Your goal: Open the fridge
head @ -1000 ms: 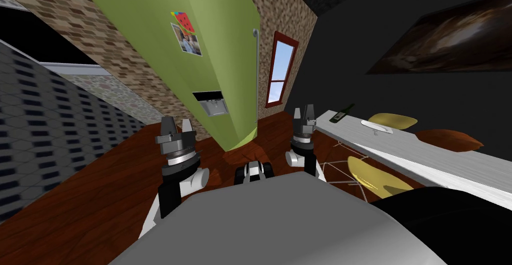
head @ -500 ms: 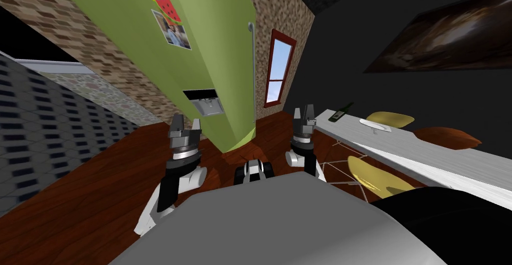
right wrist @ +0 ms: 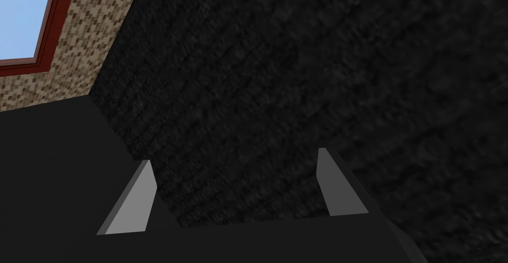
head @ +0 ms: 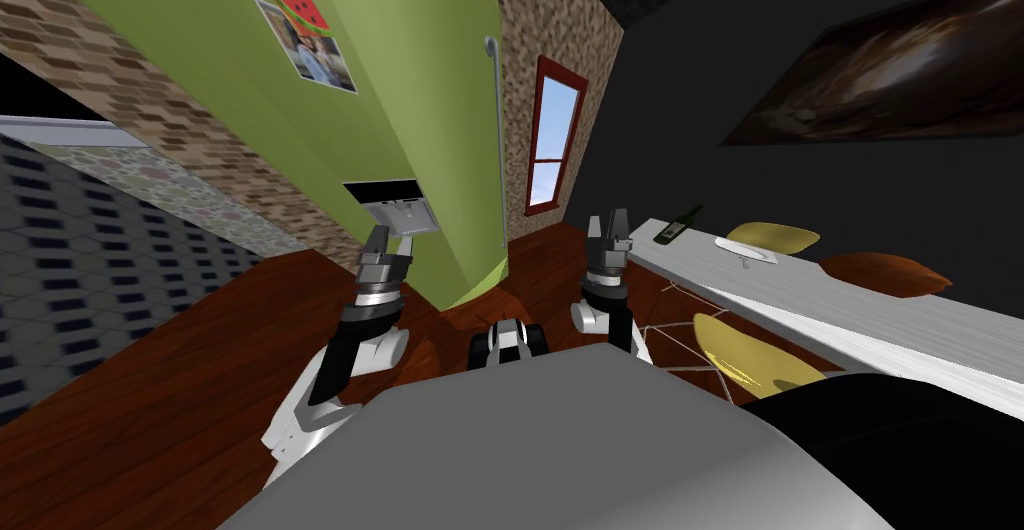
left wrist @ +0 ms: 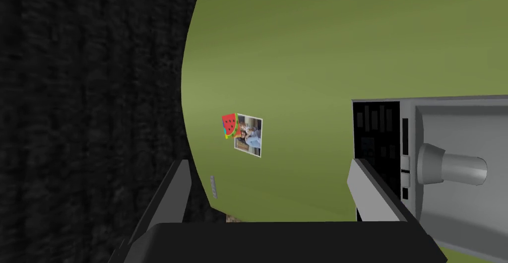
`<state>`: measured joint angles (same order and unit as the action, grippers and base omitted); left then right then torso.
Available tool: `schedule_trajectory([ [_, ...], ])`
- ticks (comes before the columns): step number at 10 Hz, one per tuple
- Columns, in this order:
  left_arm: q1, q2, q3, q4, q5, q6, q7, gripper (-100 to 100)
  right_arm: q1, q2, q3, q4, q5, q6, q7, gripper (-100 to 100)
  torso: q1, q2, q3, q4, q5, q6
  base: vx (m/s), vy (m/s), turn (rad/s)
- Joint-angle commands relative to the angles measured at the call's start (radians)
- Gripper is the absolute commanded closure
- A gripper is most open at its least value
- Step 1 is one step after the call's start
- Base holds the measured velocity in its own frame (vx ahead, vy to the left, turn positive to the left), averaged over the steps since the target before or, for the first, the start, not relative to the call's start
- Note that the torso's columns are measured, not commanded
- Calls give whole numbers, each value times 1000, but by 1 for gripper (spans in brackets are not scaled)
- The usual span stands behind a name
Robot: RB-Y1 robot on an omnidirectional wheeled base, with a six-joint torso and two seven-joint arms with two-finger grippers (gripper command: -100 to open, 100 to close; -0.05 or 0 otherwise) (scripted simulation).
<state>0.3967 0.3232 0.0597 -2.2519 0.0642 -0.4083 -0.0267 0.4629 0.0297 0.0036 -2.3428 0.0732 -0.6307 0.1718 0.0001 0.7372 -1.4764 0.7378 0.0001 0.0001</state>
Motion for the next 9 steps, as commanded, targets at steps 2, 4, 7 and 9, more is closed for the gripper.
schedule_trajectory([
  [2, -45, 97, -7, 41, 29, 69, 32, -100, 0, 0, 0, 0, 0, 0, 0, 0, -1, 1, 1, 0, 0, 0, 62, -54, -51],
  [4, -63, 154, -9, 55, 41, 98, 45, -100, 0, 0, 0, 0, 0, 0, 0, 0, 0, 0, 0, 0, 0, 0, 60, -47, -30],
  [7, -101, 239, -13, 86, 67, 158, 72, -100, 0, 0, 0, 0, 0, 0, 0, 0, 0, 1, 1, 0, 0, 0, 58, -49, -41],
  [9, -121, 296, -14, 102, 81, 191, 85, -100, 0, 0, 0, 0, 0, 0, 0, 0, 0, 0, 0, 0, 0, 0, 66, -51, -43],
])
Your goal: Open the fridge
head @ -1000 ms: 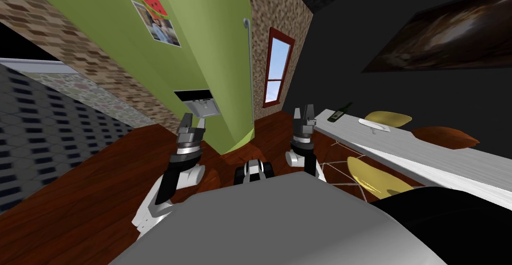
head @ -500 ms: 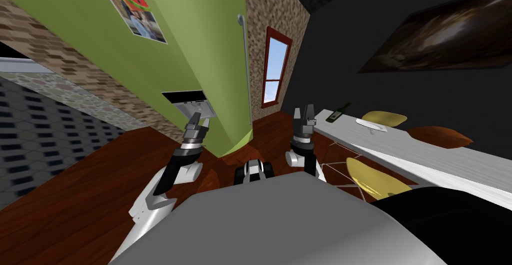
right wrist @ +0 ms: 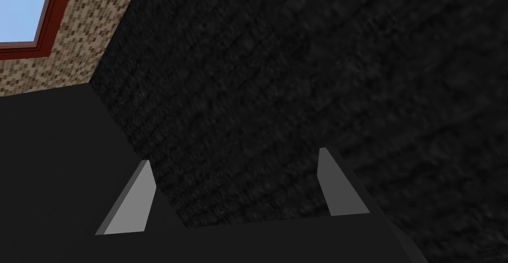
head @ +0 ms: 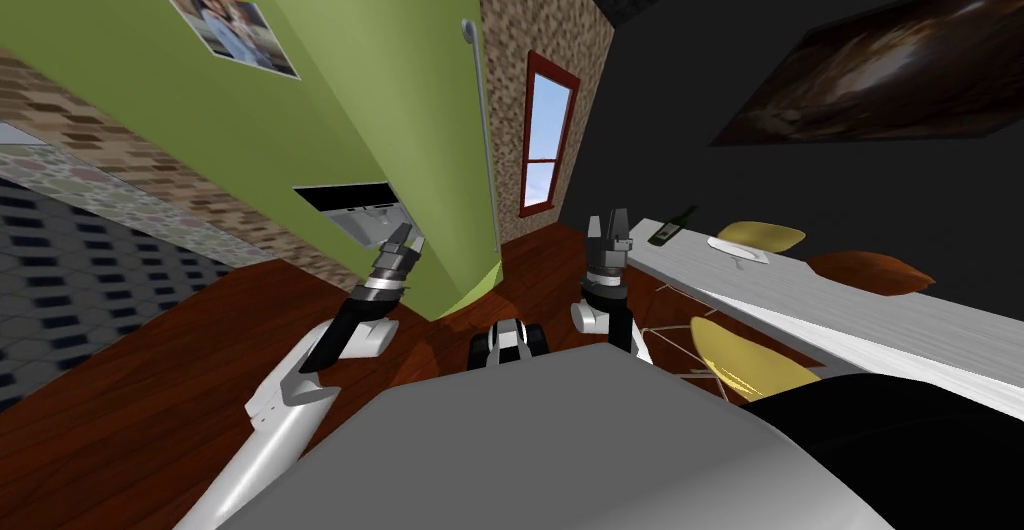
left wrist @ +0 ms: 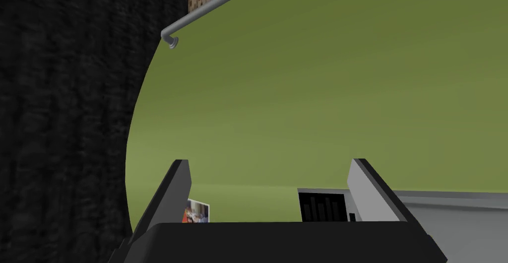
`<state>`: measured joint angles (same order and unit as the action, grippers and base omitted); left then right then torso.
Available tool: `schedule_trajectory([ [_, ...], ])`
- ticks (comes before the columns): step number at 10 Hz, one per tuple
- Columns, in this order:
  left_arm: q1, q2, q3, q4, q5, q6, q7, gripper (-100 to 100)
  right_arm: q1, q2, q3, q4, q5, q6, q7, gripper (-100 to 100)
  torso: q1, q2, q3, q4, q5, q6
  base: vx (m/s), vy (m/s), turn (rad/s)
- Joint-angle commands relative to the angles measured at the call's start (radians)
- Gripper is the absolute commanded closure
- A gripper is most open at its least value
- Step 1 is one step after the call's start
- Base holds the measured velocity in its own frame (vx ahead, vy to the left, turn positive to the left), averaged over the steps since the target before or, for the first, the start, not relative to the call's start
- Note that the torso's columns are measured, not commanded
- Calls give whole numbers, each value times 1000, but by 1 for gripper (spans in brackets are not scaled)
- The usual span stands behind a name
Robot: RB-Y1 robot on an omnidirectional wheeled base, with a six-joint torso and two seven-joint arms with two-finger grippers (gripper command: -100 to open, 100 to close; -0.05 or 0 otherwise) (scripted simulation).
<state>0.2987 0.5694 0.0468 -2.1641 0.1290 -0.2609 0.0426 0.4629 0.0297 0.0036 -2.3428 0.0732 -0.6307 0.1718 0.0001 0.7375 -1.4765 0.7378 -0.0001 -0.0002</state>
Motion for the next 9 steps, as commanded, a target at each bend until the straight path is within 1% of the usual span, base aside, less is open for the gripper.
schedule_trajectory([
  [1, -23, 66, -1, 14, 16, 44, 16, -100, 0, 0, 0, 0, 0, 0, 0, 0, 0, 0, 0, 0, 0, 0, 57, -47, -26],
  [2, -44, 106, -3, 32, 29, 76, 29, -100, 0, 0, 0, 0, 0, 0, 0, 0, 0, 1, 1, 0, 0, 0, 51, -59, -44],
  [3, -44, 114, -3, 32, 29, 76, 29, -100, 0, 0, 0, 0, 0, 0, 0, 0, -1, 1, 1, 0, 0, 0, 42, -54, -35],
  [4, -65, 154, -4, 50, 42, 109, 42, -100, 0, 0, 0, 0, 0, 0, 0, 0, 0, 2, 1, 1, 0, 0, 50, -60, -64],
  [5, -65, 162, -4, 50, 42, 109, 42, -100, 0, 0, 0, 0, 0, 0, 0, 0, -1, 1, 1, 0, 0, 0, 46, -50, -31],
  [6, -86, 202, -6, 69, 55, 143, 55, -100, 0, 0, 0, 0, 0, 0, 0, 0, 0, 1, 0, 0, 0, 0, 44, -70, -54],
  [7, -108, 233, -7, 89, 67, 177, 67, -100, 0, 0, 0, 0, 0, 0, 0, 0, -1, 0, 0, 0, 0, 0, 68, -108, -102],
  [8, -108, 256, -7, 89, 67, 177, 67, -100, 0, 0, 0, 0, 0, 0, 0, 0, -3, -1, 0, 0, -1, 0, 71, -83, -33],
  [9, -131, 283, -8, 110, 79, 211, 79, -100, 0, 0, 0, 0, 0, 0, 0, 0, 0, 0, 0, 0, 0, 0, 60, -75, -73],
])
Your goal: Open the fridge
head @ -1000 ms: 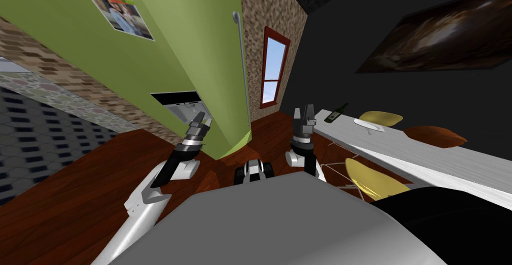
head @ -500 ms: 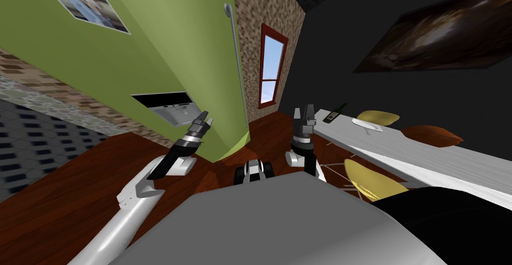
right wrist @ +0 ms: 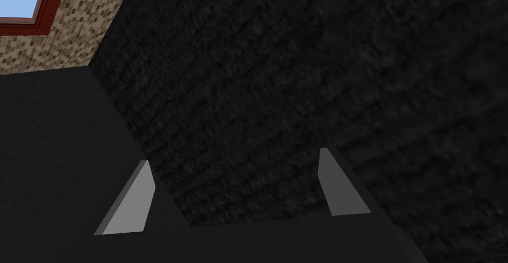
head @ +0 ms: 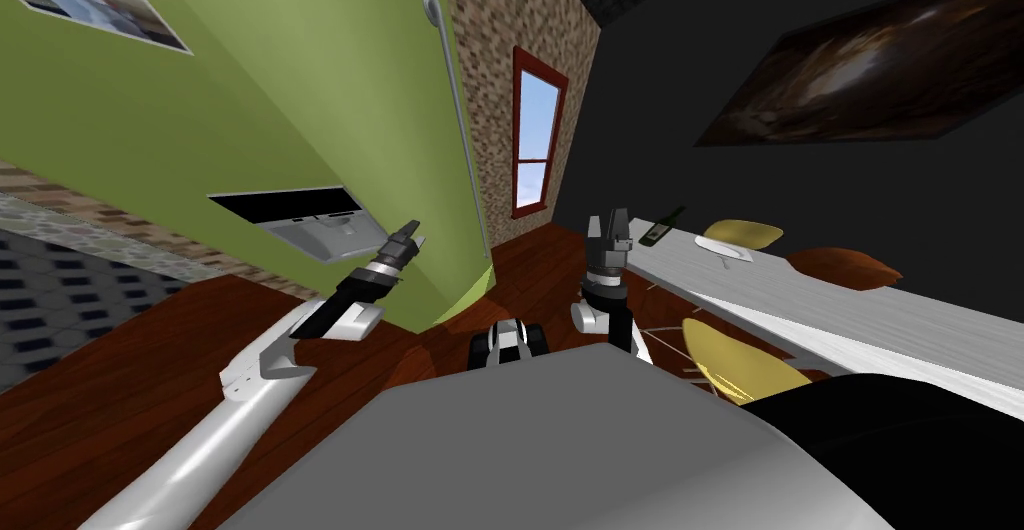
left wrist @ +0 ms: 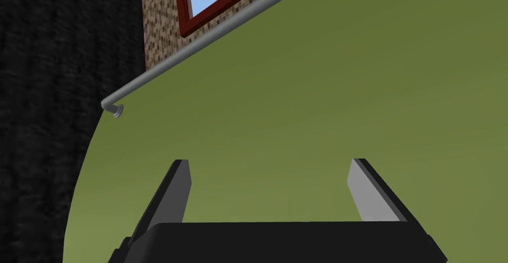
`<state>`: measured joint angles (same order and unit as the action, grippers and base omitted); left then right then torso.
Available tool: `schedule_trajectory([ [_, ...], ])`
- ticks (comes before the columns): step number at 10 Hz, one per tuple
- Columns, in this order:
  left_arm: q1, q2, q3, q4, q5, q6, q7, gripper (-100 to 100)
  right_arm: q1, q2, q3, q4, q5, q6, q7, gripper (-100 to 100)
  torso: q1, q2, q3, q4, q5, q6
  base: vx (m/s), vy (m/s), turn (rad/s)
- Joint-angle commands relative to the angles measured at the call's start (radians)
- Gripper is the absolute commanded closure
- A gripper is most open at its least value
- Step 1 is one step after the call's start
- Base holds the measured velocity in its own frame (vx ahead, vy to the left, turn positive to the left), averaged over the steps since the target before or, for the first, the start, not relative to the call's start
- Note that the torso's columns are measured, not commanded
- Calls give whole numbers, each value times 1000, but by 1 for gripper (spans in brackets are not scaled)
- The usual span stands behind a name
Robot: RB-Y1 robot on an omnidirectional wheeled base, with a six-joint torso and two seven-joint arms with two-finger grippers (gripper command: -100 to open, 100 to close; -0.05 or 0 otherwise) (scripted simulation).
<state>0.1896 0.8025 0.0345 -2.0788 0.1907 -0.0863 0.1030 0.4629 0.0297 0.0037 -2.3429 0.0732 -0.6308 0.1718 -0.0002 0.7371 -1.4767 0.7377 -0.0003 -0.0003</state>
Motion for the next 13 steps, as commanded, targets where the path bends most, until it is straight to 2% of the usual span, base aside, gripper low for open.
schedule_trajectory([
  [1, -22, 67, 5, 24, 18, 37, 18, -100, 0, 0, 0, 0, 0, 0, 0, 0, 1, 1, 1, 0, 1, 0, 42, -61, -24],
  [2, -45, 102, 4, 46, 30, 71, 30, -100, 0, 0, 0, 0, 0, 0, 0, 0, 2, 2, 2, 1, 1, 0, 40, -83, -53],
  [3, -45, 111, 4, 46, 30, 71, 30, -100, 0, 0, 0, 0, 0, 0, 0, 0, 0, 2, 1, 1, 0, 1, 43, -68, -35],
  [4, -68, 149, 4, 70, 41, 106, 40, -100, 0, 0, 0, 0, 0, 0, 0, 0, 1, 2, 1, 1, 0, 0, 44, -87, -73],
  [5, -68, 153, 4, 70, 41, 106, 40, -100, 0, 0, 0, 0, 0, 0, 0, 0, -1, 1, 1, 0, 0, 1, 35, -84, -39],
  [7, -116, 219, 3, 118, 62, 175, 60, -100, 0, 0, 0, 0, 0, 0, 0, 0, -1, 0, 0, 0, 0, 1, 60, -116, -98],
  [8, -116, 232, 3, 118, 62, 176, 60, -100, 0, 0, 0, 0, 0, 0, 0, 0, -2, -1, 0, 0, 0, 1, 50, -106, -34],
  [9, -139, 262, 3, 143, 72, 210, 69, -100, 0, 0, 0, 0, 0, 0, 0, 0, 0, 1, 1, 0, 0, 0, 47, -105, -58],
  [10, -139, 269, 3, 143, 72, 210, 69, -100, 0, 0, 0, 0, 0, 0, 0, 0, 1, 2, 1, 1, 0, 0, 43, -88, -43],
  [13, -210, 363, 4, 218, 100, 310, 93, -100, 0, 0, 0, 0, 0, 0, 0, 0, -2, 0, 0, 0, 0, 0, 65, -143, -106],
])
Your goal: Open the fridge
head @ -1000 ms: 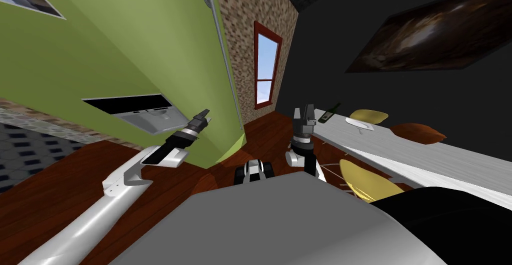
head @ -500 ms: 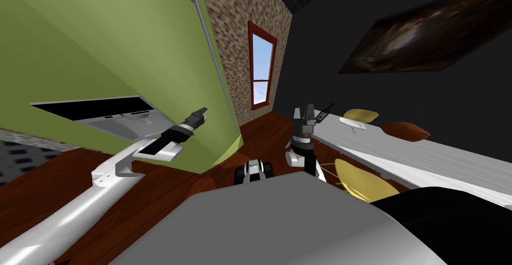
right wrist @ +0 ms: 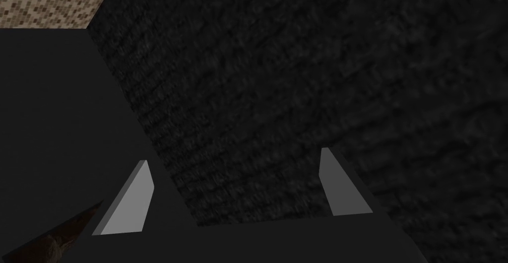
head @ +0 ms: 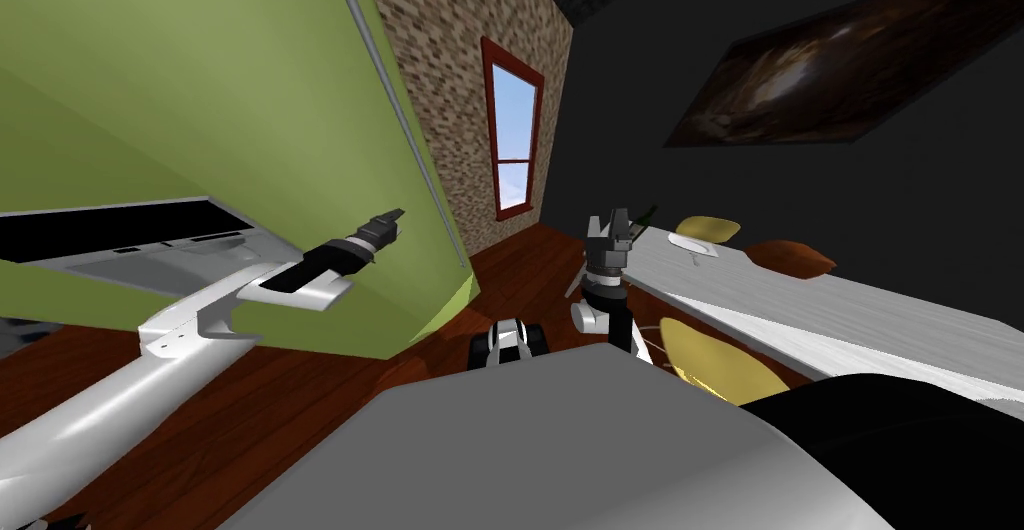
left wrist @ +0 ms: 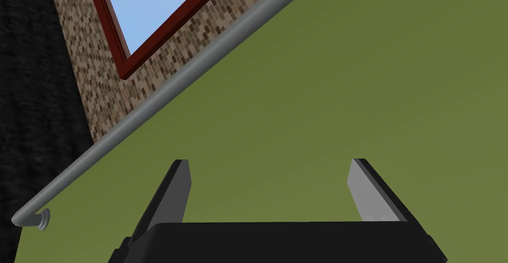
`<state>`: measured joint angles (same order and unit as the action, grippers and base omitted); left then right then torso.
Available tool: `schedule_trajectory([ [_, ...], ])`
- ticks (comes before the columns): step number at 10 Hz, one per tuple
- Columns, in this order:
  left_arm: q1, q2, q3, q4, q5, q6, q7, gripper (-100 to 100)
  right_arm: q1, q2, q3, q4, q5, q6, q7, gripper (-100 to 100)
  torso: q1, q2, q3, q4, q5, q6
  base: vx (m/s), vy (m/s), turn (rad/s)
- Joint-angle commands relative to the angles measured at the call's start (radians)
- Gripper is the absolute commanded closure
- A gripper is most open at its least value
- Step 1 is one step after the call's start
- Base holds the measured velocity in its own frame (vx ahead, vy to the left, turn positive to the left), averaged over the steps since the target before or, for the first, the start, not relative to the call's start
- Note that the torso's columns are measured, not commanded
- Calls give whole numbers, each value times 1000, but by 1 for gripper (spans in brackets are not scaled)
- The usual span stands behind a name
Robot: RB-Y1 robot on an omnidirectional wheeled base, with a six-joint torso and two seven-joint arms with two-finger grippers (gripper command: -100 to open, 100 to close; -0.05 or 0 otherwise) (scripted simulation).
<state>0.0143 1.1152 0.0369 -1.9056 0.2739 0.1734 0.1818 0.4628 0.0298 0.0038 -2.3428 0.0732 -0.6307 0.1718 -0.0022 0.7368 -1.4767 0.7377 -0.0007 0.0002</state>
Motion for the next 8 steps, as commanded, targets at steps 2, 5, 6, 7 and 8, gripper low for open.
schedule_trajectory([
  [2, -57, 89, 2, 69, 25, 82, 22, -100, 0, 0, 0, 0, 0, 0, 0, 0, -1, 1, 0, 0, 0, 0, 58, -170, -71],
  [5, -118, 173, 4, 136, 47, 168, 42, -100, 0, 0, 0, 0, 0, 0, 0, 0, 3, 1, 1, 0, 1, 0, 52, -133, -97],
  [6, -137, 198, 4, 155, 54, 194, 48, -100, 0, 0, 0, 0, 0, 0, 0, 0, 1, 1, 1, 0, 0, 0, 71, -158, -109],
  [7, -154, 221, 5, 173, 60, 218, 54, -100, 0, 0, 0, 0, 0, 0, 0, 0, 1, 0, 0, 0, 0, 0, 77, -158, -81],
  [8, -154, 221, 5, 173, 60, 218, 54, -100, 0, 0, 0, 0, 0, 0, 0, 0, 1, 0, 0, 0, 0, 0, 50, -95, -11],
])
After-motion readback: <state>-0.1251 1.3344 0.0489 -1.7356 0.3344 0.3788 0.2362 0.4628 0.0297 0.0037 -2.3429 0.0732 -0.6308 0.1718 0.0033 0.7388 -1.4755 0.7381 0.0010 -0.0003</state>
